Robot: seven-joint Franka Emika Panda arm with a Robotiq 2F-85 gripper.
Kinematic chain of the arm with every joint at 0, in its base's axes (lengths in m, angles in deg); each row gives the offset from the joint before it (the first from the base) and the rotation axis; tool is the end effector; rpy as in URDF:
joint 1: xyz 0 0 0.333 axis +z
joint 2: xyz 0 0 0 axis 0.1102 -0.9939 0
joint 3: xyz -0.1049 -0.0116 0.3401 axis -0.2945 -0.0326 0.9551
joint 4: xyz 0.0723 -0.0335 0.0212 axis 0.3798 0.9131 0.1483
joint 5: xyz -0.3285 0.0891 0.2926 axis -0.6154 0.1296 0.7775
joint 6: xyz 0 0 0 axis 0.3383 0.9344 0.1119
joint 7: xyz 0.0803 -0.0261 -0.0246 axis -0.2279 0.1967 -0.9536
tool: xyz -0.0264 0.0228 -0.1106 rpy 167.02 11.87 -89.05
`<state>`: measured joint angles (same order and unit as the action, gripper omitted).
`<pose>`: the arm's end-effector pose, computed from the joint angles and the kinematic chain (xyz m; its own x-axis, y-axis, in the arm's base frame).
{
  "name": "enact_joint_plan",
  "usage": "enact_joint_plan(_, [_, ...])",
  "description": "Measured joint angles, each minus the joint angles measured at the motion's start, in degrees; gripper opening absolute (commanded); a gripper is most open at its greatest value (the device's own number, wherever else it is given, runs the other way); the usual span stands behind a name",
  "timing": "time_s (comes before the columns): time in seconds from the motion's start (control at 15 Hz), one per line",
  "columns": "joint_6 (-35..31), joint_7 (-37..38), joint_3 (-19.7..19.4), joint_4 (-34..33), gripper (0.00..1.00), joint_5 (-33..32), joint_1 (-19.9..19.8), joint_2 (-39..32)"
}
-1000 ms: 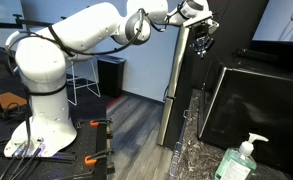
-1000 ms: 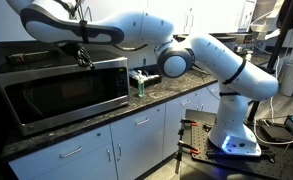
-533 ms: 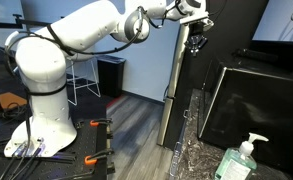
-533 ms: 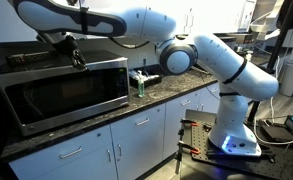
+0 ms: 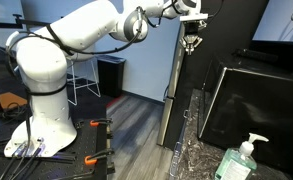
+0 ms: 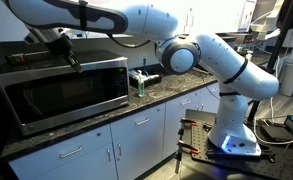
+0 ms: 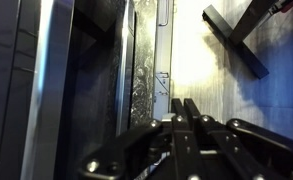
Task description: Close the microwave door
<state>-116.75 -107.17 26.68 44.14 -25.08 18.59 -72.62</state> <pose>0.7560 0.2737 0.5300 0.5773 0.7037 -0.4142 0.8105 -0.5553 0.1864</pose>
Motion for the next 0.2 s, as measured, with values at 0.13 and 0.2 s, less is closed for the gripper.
enact_joint_plan(0.13, [0.0, -0.8, 0.0, 0.0, 0.26, 0.0, 0.2, 0.1])
enact_joint_plan(0.2, [0.0, -0.9, 0.0, 0.0, 0.26, 0.0, 0.1, 0.1])
